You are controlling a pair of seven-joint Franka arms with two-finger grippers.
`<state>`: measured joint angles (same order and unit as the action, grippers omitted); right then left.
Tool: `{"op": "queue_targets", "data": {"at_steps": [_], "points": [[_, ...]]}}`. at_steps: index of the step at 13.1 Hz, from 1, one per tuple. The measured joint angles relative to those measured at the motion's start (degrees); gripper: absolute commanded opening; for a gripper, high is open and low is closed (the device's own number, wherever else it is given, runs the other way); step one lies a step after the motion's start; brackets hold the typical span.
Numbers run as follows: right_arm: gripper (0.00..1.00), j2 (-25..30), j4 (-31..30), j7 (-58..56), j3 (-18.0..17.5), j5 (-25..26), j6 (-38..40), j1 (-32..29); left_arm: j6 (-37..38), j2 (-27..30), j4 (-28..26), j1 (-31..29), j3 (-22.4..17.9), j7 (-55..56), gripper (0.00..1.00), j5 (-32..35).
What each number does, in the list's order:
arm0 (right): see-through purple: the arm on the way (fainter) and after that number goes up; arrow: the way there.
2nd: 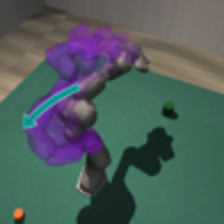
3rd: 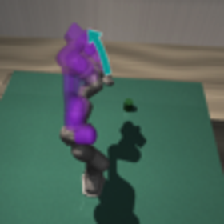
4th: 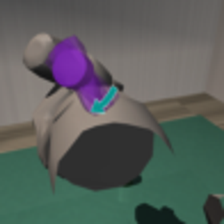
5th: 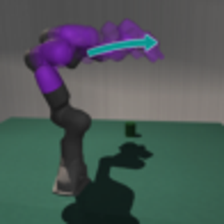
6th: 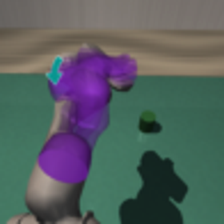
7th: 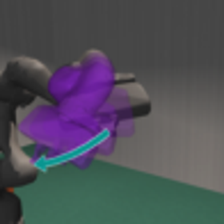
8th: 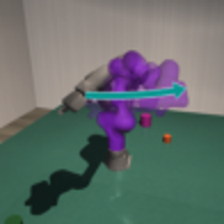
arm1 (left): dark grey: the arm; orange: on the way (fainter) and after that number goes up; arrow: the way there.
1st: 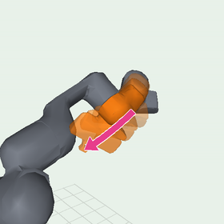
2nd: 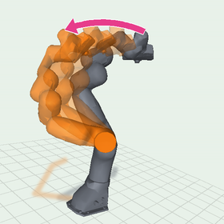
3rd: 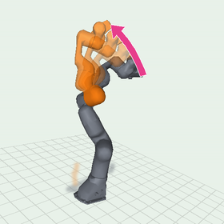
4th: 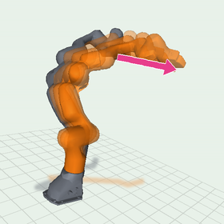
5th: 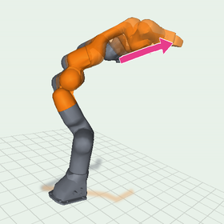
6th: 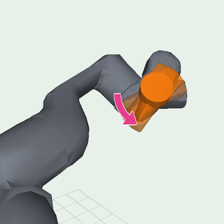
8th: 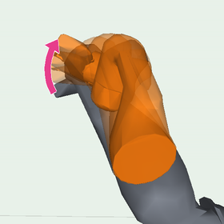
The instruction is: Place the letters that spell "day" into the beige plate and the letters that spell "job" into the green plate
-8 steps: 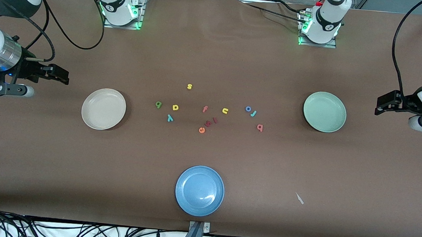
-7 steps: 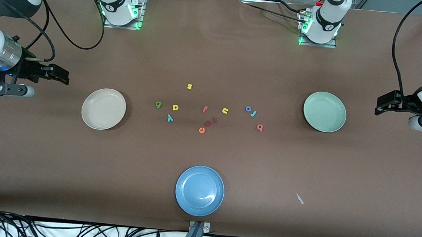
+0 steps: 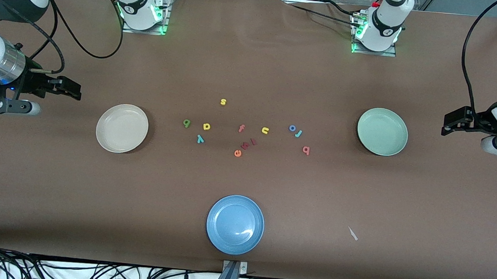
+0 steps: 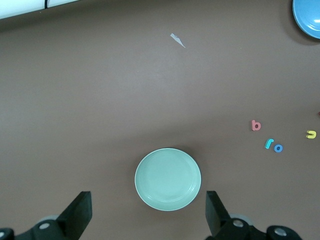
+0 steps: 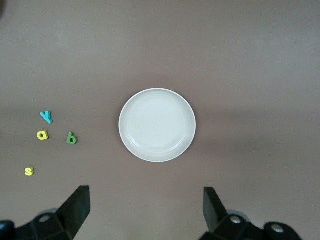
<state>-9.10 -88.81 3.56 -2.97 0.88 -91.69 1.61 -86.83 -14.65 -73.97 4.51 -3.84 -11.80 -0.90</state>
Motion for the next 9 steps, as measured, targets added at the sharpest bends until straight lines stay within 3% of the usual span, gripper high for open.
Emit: {"op": "queue_targets", "data": {"at_steps": [9], "points": [[1.0,-0.1,0.0,-2.43,-0.07,0.0,0.05,0.06,0.0,0.0,0.0,-0.15,-0.19,0.0,1.0,0.0]]}}
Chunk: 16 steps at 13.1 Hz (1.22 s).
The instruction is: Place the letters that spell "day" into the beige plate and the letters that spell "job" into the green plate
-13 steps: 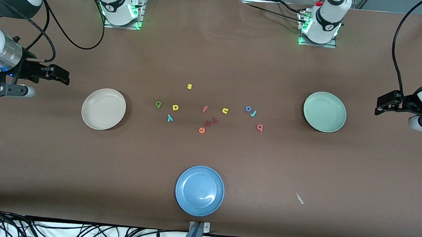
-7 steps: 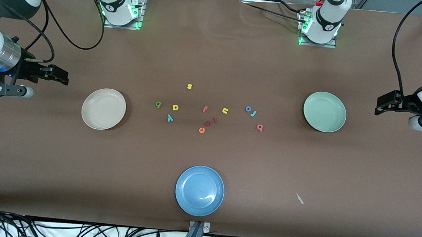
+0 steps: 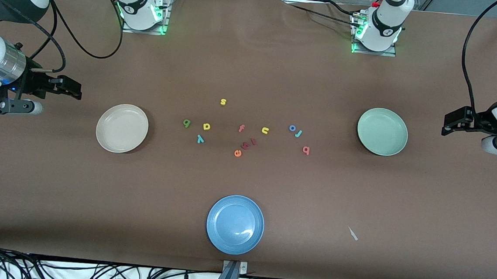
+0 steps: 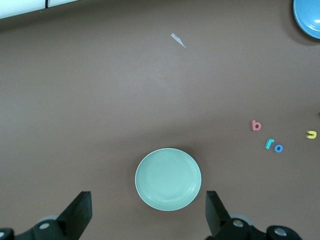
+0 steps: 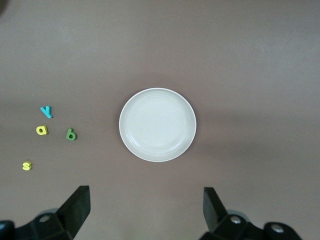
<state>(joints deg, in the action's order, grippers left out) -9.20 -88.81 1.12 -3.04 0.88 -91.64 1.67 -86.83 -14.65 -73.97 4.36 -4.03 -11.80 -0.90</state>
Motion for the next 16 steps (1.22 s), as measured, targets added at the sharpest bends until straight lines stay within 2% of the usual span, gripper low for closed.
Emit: {"op": "queue_targets", "data": {"at_steps": [16], "points": [[1.0,-0.33,0.0,-1.4,-0.13,0.0,0.1,0.02,0.14,-0.66,-1.4,-2.7,-0.45,-0.39,1.0,0.0]]}}
